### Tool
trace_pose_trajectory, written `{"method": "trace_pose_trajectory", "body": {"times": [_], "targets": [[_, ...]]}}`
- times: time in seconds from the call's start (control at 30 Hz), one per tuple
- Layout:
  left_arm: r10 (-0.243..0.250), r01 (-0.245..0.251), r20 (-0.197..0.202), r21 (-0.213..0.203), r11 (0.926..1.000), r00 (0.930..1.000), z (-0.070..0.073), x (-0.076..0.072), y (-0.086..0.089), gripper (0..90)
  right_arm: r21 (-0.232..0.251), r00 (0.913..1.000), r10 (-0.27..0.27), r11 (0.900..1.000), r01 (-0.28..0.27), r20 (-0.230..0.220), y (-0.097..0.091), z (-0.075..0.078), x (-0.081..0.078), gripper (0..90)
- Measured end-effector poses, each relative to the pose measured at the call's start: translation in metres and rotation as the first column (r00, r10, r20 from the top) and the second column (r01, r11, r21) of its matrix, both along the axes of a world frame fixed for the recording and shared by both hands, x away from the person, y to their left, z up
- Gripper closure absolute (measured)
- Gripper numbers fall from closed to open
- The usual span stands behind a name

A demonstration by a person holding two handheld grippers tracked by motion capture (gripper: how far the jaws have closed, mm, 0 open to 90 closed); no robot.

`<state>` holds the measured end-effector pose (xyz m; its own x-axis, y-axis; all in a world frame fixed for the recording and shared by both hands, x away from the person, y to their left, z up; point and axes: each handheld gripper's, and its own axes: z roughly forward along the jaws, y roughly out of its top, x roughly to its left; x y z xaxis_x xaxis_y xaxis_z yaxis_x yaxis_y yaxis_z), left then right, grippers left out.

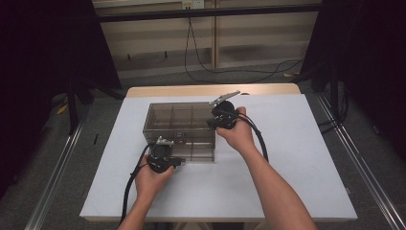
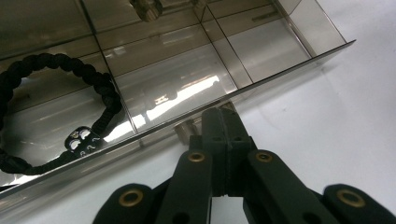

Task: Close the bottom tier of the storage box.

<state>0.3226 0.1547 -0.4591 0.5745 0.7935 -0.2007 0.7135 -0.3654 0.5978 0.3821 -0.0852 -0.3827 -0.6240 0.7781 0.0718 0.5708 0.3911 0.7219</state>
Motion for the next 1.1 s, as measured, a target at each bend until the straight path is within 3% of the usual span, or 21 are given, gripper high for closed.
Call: {"method": "trace_pose_trajectory", "body": {"times": [0.7, 1.1], "targets": [[0.025, -0.025, 0.028, -0.010, 0.9996, 0.9993, 0.0001, 0.0044, -0.0003, 90.0, -0.005, 1.0000, -0.002, 1.0000, 0.002, 0.003, 0.0005, 0.0002, -0.0004, 90.0], [0.025, -0.025, 0.039, 0.003, 0.9997, 0.9989, 0.0002, 0.0061, -0.0006, 90.0, -0.009, 1.0000, -0.003, 1.0000, 0.003, 0.005, 0.0010, 0.0003, -0.0010, 90.0]]}}
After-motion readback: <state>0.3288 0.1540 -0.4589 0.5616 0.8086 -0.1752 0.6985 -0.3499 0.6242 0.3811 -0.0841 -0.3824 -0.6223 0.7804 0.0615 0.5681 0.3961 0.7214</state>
